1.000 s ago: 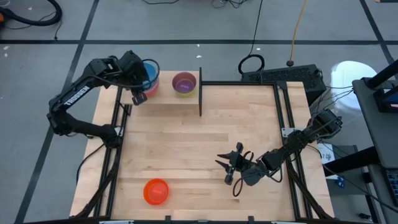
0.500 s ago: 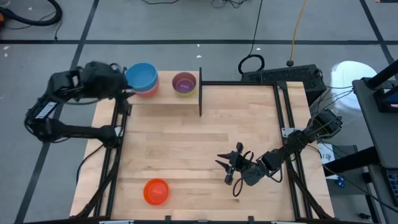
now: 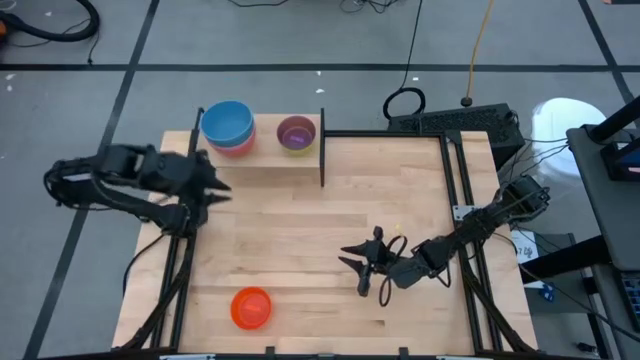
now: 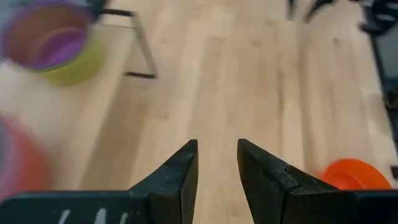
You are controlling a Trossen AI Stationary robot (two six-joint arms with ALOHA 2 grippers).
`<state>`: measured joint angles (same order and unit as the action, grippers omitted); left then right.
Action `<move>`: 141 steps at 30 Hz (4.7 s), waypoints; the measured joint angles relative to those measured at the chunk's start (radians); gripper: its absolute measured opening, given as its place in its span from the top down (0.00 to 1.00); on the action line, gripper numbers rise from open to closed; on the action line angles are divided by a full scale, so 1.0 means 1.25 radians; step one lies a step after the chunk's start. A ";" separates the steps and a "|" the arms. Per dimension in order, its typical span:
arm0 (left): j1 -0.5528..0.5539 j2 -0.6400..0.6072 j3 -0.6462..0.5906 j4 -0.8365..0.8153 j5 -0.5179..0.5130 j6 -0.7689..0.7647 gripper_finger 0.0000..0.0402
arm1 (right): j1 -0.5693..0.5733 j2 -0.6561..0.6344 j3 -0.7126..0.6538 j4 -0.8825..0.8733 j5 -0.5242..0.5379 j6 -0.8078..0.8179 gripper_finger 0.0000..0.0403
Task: Place and stack bowls onto a shelf
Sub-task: Stack the orange bowl into the purple bowl on the shelf
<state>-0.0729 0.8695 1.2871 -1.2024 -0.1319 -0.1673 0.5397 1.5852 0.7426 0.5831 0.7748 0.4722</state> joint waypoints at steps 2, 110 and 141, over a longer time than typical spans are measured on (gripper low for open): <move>-0.050 -0.001 -0.046 0.050 0.000 0.000 0.71 | -0.007 0.000 0.010 -0.001 -0.016 -0.004 0.73; -0.426 0.000 -0.687 0.916 -0.422 -0.111 0.71 | -0.139 0.317 0.788 -0.771 -0.433 -0.431 1.00; -0.459 0.021 -0.687 0.923 -0.461 -0.207 0.71 | -0.504 0.166 0.835 -0.847 -0.435 -0.645 1.00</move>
<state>-0.6460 0.8956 0.4286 -0.0489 -0.7079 -0.4261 -0.0902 1.7931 1.7869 -0.4751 0.2310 -0.3336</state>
